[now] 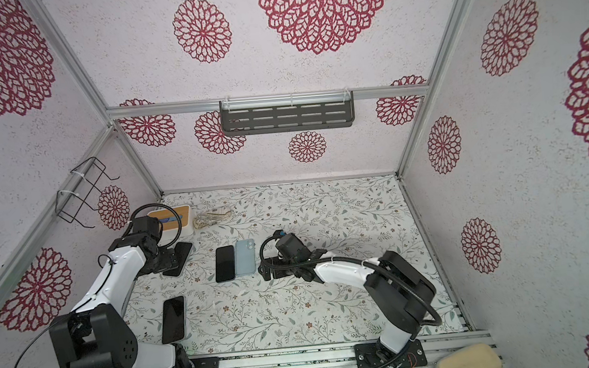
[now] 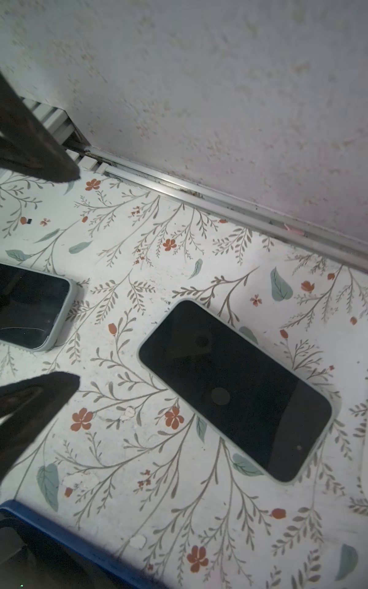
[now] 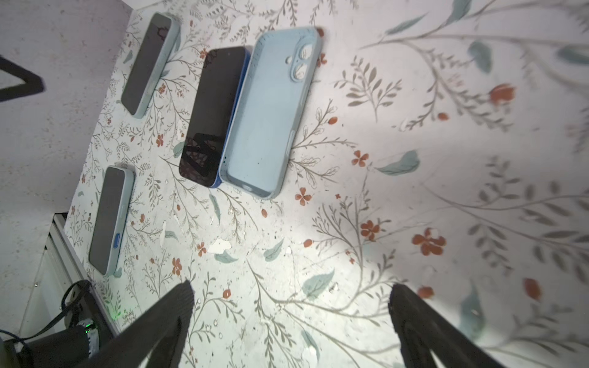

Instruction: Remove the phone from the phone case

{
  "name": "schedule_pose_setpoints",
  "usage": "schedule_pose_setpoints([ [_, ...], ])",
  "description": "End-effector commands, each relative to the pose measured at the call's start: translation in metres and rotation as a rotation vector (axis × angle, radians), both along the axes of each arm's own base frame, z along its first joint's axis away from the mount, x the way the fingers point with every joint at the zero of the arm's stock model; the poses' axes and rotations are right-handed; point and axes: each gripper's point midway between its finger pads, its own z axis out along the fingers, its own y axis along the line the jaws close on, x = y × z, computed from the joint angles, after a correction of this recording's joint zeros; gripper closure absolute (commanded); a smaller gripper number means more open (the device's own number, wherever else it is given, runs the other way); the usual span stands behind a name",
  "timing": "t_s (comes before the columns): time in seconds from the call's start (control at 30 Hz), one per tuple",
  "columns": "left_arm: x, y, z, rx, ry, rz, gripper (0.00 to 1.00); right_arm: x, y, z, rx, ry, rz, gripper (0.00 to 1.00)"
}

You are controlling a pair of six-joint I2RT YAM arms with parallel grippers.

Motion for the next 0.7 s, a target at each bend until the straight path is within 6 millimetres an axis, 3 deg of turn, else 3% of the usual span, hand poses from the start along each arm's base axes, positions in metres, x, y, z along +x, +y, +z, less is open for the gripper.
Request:
schedule_pose_setpoints([
  [0.0, 0.012, -0.015, -0.021, -0.017, 0.090, -0.127, 0.03, 0.000, -0.013, 0.009, -0.026, -0.048, 0.019, 0.01],
  [0.33, 0.027, -0.014, -0.064, 0.014, 0.255, -0.190, 0.03, 0.003, -0.007, 0.021, 0.045, -0.066, 0.042, 0.01],
  [0.67, 0.053, -0.006, -0.078, 0.021, 0.265, -0.213, 0.03, 0.009, 0.000, 0.033, 0.087, -0.087, 0.054, 0.01],
])
